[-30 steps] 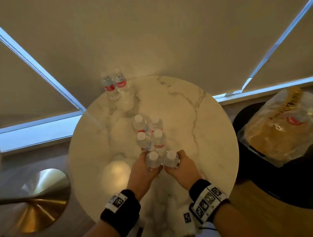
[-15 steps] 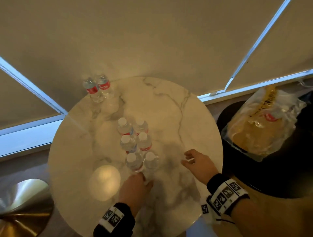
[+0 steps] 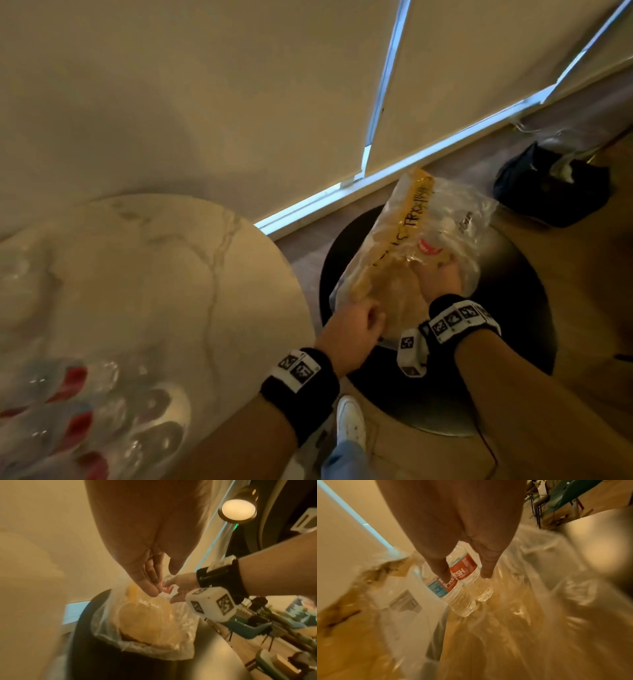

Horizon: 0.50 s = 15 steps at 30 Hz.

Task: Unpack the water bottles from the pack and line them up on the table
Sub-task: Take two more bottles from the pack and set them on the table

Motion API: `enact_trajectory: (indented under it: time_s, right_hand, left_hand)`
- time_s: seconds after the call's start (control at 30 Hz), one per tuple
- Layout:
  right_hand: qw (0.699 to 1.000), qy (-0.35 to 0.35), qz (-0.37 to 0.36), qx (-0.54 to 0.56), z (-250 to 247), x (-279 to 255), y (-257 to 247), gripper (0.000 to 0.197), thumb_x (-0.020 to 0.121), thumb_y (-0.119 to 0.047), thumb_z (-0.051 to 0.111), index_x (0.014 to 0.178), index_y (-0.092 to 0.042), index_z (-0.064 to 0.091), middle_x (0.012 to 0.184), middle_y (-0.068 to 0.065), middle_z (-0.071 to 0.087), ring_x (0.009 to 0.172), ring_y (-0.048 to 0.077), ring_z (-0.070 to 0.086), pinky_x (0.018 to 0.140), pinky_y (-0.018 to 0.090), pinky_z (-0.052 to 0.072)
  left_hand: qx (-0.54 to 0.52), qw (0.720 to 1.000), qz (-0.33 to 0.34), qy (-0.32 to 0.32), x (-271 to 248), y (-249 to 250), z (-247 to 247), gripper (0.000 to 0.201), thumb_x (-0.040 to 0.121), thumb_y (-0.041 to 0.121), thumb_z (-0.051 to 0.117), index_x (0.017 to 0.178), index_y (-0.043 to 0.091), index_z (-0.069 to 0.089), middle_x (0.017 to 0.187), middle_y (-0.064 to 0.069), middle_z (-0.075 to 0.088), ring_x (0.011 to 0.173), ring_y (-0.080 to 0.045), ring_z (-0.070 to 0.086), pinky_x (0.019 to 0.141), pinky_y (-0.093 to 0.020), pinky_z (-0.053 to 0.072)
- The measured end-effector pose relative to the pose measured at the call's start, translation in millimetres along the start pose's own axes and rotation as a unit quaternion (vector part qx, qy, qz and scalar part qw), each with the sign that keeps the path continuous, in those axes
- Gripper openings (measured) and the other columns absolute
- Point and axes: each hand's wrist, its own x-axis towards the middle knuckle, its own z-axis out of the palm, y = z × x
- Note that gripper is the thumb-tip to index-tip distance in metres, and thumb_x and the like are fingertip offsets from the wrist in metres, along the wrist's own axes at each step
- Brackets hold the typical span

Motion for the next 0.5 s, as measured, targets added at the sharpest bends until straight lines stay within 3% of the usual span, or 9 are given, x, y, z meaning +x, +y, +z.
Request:
enact_trajectory:
  time_s: [0.1,0.13,0.2,0.27,0.33,0.4,0.5]
  right_hand:
    - [0.999,0.002,0.02,0.037,-12,37,-9,0.044,0.09,-0.053,0.053,0.126,-0.027,0.052,0.125,0.0,0.057,0.113,0.024,0.055,0.09,0.037,0.042]
    - [0.999,-0.009,-0.005,-0.037,-15,45,-10,0.042,0.087,-0.06,0.053,0.117,-0.03,0.055,0.117,-0.004,0.056,0.111,0.022,0.053,0.091,0.038,0.04]
    - [0.993,-0.052,-0.034,-0.101,-16,61,-4,0.063,0.081,-0.072,0.053,0.128,-0.03,0.055,0.123,-0.002,0.056,0.118,0.026,0.051,0.096,0.041,0.038]
    - [0.985,-0.096,-0.051,-0.132,-18,59,1,0.078,0.075,-0.079,0.05,0.138,-0.032,0.046,0.136,0.0,0.051,0.125,0.029,0.048,0.097,0.043,0.036]
    - [0.98,-0.114,-0.067,-0.15,-22,49,6,0.061,0.087,-0.055,0.059,0.139,-0.027,0.045,0.138,0.004,0.052,0.126,0.029,0.049,0.098,0.04,0.039]
    - [0.973,-0.14,-0.105,-0.149,-27,38,13,0.055,0.087,-0.03,0.068,0.137,-0.019,0.048,0.133,0.008,0.058,0.12,0.028,0.055,0.096,0.038,0.043]
    - [0.963,-0.186,-0.151,-0.121,-39,20,18,0.065,0.077,-0.021,0.078,0.133,-0.023,0.045,0.125,0.003,0.061,0.114,0.024,0.059,0.097,0.038,0.048]
  left_hand:
    - [0.077,0.997,-0.018,0.021,87,9,25,0.046,0.093,0.047,0.035,0.12,0.019,0.06,0.11,-0.007,0.071,0.1,-0.026,0.067,0.095,-0.046,0.053]
    - [0.096,0.995,-0.024,0.034,109,11,30,0.043,0.091,0.046,0.035,0.113,0.02,0.062,0.103,-0.007,0.072,0.094,-0.026,0.068,0.092,-0.046,0.055]
    - [0.1,0.994,-0.023,0.025,142,20,35,0.028,0.097,0.029,0.044,0.1,0.013,0.066,0.095,-0.011,0.071,0.088,-0.028,0.067,0.088,-0.045,0.056]
    - [0.041,0.998,-0.02,0.033,169,29,36,0.023,0.101,0.019,0.048,0.106,0.012,0.068,0.102,-0.01,0.07,0.093,-0.026,0.065,0.089,-0.04,0.054]
    - [-0.093,0.994,-0.047,0.036,192,30,36,0.024,0.096,0.034,0.055,0.115,0.027,0.068,0.112,0.004,0.069,0.102,-0.019,0.063,0.092,-0.036,0.051]
    - [-0.169,0.98,-0.105,0.022,206,26,38,0.037,0.082,0.056,0.062,0.114,0.04,0.069,0.118,0.007,0.07,0.11,-0.021,0.064,0.1,-0.043,0.051]
    - [-0.199,0.974,-0.111,0.003,201,33,34,0.026,0.089,0.044,0.064,0.112,0.034,0.07,0.114,0.001,0.073,0.107,-0.027,0.067,0.098,-0.047,0.053]
